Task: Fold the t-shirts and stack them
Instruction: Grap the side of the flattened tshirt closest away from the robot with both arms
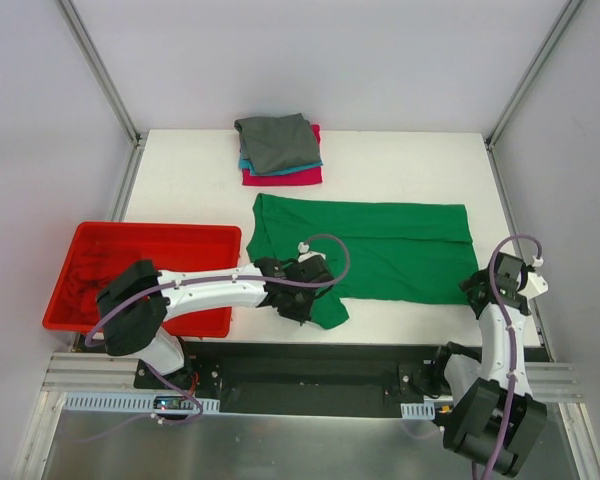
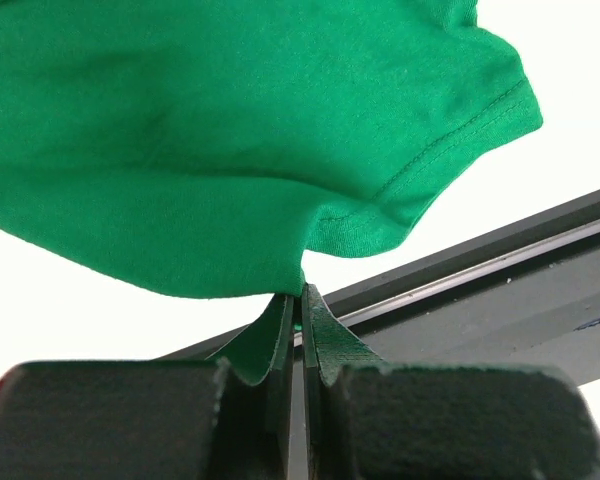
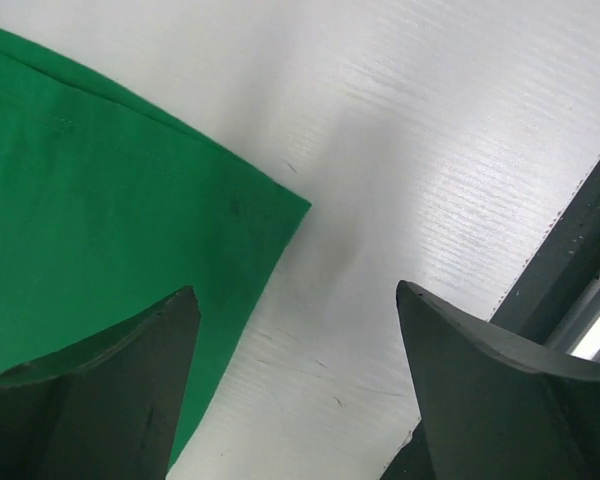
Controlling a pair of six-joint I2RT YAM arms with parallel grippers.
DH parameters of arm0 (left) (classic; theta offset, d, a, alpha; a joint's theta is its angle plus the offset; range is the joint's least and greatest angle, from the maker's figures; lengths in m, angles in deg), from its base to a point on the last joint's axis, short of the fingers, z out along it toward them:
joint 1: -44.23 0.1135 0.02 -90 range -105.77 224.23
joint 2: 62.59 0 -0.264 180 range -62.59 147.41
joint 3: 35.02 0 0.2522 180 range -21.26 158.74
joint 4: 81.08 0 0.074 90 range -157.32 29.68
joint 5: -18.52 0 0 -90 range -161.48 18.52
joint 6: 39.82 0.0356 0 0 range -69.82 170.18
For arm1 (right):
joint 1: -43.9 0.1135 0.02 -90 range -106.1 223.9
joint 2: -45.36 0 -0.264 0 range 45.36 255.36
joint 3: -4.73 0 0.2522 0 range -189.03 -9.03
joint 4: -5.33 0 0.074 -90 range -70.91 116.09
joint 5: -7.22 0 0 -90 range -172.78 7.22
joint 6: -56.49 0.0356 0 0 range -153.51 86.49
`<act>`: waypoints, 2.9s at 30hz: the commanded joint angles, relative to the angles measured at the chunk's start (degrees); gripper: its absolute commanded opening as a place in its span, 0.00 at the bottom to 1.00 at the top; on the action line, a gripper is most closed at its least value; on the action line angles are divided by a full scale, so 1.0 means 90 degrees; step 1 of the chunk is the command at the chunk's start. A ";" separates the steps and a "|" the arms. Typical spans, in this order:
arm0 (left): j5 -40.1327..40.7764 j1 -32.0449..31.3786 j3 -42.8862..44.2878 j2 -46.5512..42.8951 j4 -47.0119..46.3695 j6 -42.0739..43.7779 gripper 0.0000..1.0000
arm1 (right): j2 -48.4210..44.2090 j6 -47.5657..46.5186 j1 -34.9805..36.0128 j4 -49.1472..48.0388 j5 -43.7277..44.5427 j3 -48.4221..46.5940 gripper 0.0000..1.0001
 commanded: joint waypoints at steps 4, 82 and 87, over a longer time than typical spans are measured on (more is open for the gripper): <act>0.0250 0.0122 0.0132 -0.0325 0.0143 0.0113 0.00 | 0.0790 0.0127 -0.0216 -0.0418 0.0226 -0.0005 0.63; 0.0192 0.0620 -0.0317 -0.0676 0.0123 0.0122 0.00 | 0.3398 -0.0459 -0.0744 -0.0789 -0.0955 -0.1245 0.43; 0.0046 0.0717 -0.0297 -0.0784 0.0104 0.0122 0.00 | 0.3243 -0.0508 -0.0744 -0.0799 -0.1003 -0.1186 0.28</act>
